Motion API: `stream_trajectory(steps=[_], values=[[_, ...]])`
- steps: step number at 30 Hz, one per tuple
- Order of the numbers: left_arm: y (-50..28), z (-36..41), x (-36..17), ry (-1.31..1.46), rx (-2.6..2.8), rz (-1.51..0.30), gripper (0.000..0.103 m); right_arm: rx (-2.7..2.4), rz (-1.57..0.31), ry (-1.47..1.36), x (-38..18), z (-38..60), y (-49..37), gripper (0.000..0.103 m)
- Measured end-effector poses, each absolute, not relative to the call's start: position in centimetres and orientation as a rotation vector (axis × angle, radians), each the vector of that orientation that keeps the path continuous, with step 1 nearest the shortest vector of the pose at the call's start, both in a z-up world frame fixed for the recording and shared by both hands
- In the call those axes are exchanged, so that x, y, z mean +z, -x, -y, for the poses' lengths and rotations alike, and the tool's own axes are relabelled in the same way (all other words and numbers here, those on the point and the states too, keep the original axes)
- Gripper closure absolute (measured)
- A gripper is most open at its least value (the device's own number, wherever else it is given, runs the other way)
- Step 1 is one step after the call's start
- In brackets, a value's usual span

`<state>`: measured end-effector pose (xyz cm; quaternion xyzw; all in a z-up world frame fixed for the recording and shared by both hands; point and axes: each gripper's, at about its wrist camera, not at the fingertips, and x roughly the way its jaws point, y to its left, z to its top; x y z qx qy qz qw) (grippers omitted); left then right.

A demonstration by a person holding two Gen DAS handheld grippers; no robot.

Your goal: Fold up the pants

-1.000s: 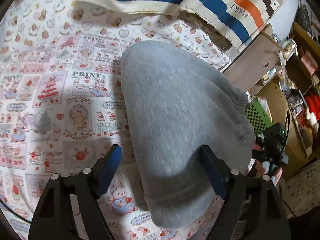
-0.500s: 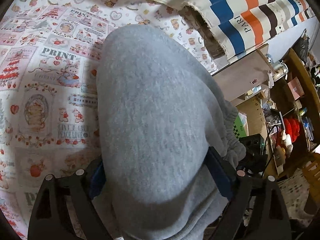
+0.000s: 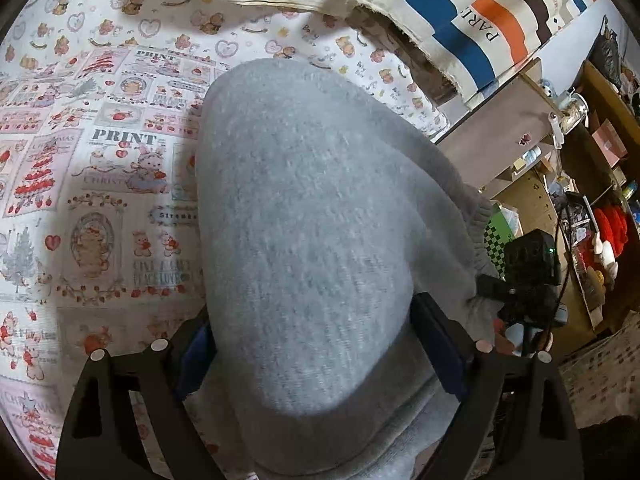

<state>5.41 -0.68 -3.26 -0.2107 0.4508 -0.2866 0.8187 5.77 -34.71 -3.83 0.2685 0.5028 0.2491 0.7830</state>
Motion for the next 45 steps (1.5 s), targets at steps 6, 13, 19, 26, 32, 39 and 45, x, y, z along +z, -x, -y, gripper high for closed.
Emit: stream_trajectory(steps=[6,13,19,26,32,39,45], values=[[-6.1,0.9,-4.2,0.552,-0.617,-0.983,0.028,0.504,-1.016,-0.577,-3.8,34.8,-5.4,0.024],[-4.5,3.2,-0.7,0.373,-0.497,-0.936,0.044,0.511,-0.856,-0.476,-0.7,34.5,-3.6,0.039],[-4.6,6.4,4.1,0.236,-0.509,-0.808,0.045,0.52,-0.771,-0.467,2.4,36.8,-4.3,0.039],[-10.9,12.2,7.9,0.202,-0.593,-0.673,0.045,0.45,-0.61,-0.356,8.0,41.7,-7.8,0.039],[-17.3,17.1,9.4,0.199,-0.663,-0.572,0.045,0.379,-0.54,-0.273,11.7,46.7,-13.7,0.039],[-23.9,21.7,7.1,0.234,-0.677,-0.616,0.045,0.296,-0.542,-0.216,11.6,50.6,-20.6,0.039],[-26.9,24.9,4.3,0.216,-0.668,-0.632,0.045,0.25,-0.586,-0.18,8.8,53.4,-25.6,0.039]])
